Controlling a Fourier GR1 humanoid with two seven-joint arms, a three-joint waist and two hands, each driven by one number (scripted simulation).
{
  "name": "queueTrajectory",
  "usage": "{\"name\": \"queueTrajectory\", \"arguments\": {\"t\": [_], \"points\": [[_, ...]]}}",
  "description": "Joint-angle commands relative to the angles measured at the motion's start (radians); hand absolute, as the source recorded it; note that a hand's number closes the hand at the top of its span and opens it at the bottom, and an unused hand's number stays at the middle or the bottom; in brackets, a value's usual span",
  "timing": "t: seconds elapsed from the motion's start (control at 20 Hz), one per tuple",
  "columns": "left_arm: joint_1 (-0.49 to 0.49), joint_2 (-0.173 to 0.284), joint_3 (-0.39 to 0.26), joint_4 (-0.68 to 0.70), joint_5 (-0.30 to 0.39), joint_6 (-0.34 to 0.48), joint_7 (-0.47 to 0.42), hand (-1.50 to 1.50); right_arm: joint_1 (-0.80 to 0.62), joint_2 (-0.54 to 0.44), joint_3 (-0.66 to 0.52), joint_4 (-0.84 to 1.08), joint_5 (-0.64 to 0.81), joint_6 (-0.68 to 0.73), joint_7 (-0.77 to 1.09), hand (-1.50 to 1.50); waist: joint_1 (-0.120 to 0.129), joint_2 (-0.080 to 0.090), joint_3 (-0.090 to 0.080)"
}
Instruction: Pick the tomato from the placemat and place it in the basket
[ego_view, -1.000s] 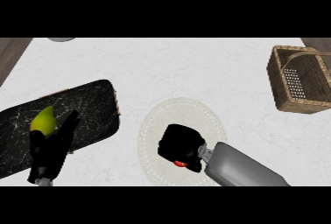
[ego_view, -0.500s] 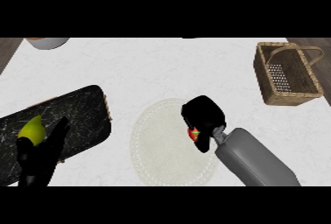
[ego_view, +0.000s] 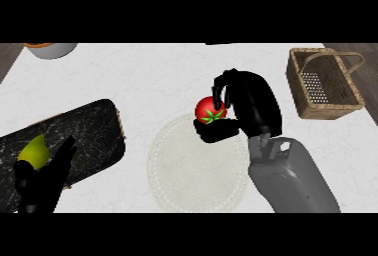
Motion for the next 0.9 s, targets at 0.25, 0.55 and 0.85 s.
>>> {"name": "queueTrajectory", "arguments": {"t": [0.25,0.55,0.85], "points": [[0.034,-0.026,-0.041,0.081,-0.004,-0.021,0.054,0.00,-0.258,0.011,-0.224,-0.312,0.031,0.055,0.414,1.50,0.044,0.020,-0.019],[0.019,-0.022,-0.021,0.080,0.010,-0.028,0.067,0.00,-0.435,-0.145,-0.421,-0.323,0.004,0.189,0.512,1.50,0.054,0.024,-0.019],[-0.027,-0.029,-0.015,0.144,-0.011,-0.030,0.035,0.00,-0.551,-0.278,-0.574,-0.168,-0.096,0.242,0.469,1.50,0.061,0.033,-0.019]]}}
